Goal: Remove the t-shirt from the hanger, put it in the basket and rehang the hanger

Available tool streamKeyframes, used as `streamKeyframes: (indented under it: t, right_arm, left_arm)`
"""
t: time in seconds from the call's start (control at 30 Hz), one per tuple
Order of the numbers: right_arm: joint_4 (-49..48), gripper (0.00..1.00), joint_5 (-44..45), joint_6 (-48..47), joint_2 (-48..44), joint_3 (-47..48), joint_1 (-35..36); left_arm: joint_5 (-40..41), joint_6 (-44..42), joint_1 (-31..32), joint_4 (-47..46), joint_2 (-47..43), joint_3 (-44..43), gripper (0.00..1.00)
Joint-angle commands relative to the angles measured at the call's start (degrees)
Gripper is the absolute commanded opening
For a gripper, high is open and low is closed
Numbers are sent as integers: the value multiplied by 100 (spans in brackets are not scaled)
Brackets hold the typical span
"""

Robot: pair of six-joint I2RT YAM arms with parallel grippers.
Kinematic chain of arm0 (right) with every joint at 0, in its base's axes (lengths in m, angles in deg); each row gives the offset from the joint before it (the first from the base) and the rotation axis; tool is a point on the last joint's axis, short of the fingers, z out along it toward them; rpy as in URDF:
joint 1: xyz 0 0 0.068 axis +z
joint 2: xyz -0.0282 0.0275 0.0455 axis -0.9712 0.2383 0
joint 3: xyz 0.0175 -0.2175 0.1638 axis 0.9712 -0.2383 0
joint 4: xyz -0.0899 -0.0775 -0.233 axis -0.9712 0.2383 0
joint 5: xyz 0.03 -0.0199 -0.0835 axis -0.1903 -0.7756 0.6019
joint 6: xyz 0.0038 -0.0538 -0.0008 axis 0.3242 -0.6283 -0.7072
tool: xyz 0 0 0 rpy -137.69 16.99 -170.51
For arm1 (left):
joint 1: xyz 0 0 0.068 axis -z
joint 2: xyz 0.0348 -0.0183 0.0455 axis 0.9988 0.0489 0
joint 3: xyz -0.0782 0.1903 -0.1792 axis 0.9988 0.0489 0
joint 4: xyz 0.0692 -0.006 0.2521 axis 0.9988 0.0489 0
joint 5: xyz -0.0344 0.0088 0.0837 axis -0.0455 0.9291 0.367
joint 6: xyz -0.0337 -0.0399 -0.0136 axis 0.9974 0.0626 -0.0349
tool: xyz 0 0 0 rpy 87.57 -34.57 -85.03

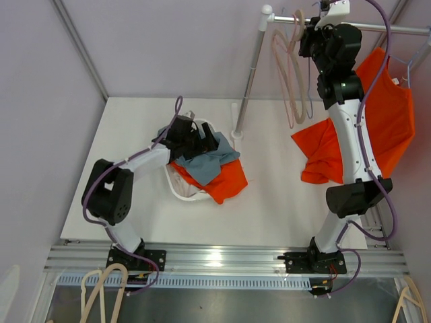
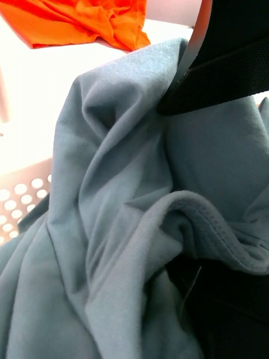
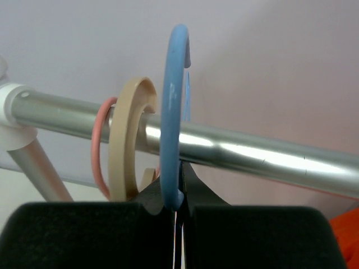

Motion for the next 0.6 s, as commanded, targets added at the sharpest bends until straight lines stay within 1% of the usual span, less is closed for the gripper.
streamKeyframes:
  t: [0.0,0.03,0.07,0.1,0.13,0.27,0.4,0.47,0.5,0.57]
  right_arm:
    - [74,0,84,-117,204,509,-31]
    - [30,0,84,-117,213,535,-40]
    - [21,0,84,-117,231,536,-40]
    - [12,0,84,-108,248,562,-48]
    - [12,0,84,-99,301,588,-57]
    - [12,0,84,-90,398,606,-66]
    - [30,0,84,-64,477,580,-66]
    - [30,0,75,-38,503,536,-66]
    - [30,0,67,-38,512,518,-66]
    - [3,0,49,-20,503,422,-66]
  left_arm:
    - [541,-43,128,547,-663,608,100]
    - [873,-87,181,494,-858,662,99]
    - [1007,-122,251,468,-1051,766,100]
    - [1287,-148,425,450,-1271,863,100]
    - [1673,-236,514,424,-1682,916,100]
    - [2377,-465,1102,397,-2590,1031,99]
    - [2520,-693,1332,309,-3179,996,99]
    - [2520,-693,1332,466,-3215,856,99]
    - [2555,-693,1324,676,-3189,638,99]
    - [2643,-781,1333,757,-3206,548,100]
